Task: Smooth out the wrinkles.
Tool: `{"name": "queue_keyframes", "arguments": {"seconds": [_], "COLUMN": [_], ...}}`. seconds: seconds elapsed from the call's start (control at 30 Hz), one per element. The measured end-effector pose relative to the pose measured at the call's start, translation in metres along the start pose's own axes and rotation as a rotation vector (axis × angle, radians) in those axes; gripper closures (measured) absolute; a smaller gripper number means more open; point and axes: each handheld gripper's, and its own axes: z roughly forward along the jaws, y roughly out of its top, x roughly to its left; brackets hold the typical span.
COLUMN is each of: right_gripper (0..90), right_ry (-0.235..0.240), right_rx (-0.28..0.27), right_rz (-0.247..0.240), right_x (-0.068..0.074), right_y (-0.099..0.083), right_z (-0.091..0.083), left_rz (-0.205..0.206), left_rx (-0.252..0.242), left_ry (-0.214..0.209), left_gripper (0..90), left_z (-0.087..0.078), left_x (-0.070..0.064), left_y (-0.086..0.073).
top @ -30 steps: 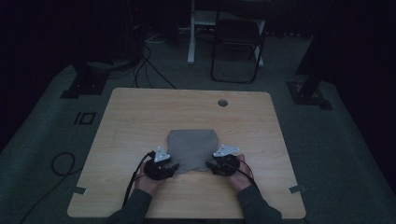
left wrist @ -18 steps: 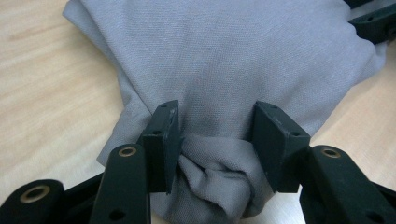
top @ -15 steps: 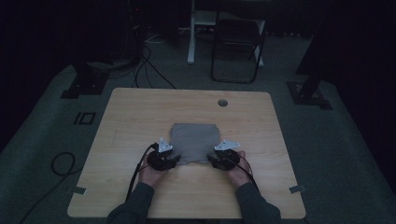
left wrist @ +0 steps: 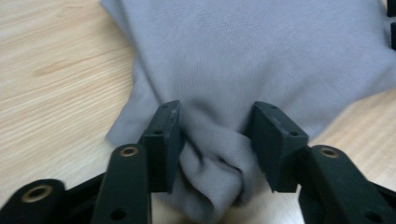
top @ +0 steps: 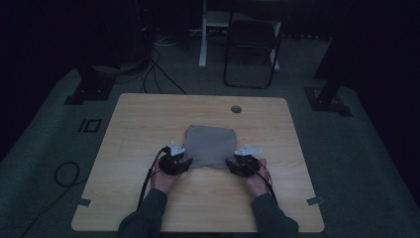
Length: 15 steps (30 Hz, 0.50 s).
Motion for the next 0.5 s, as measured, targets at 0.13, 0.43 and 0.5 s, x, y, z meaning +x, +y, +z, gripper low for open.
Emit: {"name": "queue_keyframes", "arguments": {"seconds": [0.13, 0.43, 0.5], "right_gripper": [51.3, 50.1, 50.0], "right_ry": [0.002, -0.07, -0.073], "right_rx": [-0.043, -0.015, -0.01], "right_rz": [0.071, 0.143, 0.164], "right_x": [-0.017, -0.049, -0.054], "right_y": [-0.003, -0.024, -0.027], "right_z": [-0.02, -0.032, -0.032], "left_rz": [-0.013, -0.11, -0.115], "left_rx": [-0.028, 0.011, 0.009], "left_ry": [0.017, 0.123, 0.133], "left_gripper": [52.5, 51.1, 50.6], "left_z": [-0.019, -0.041, -0.043], "left_x": [0.01, 0.034, 0.037], "left_y": [-0.012, -0.038, -0.04]}}
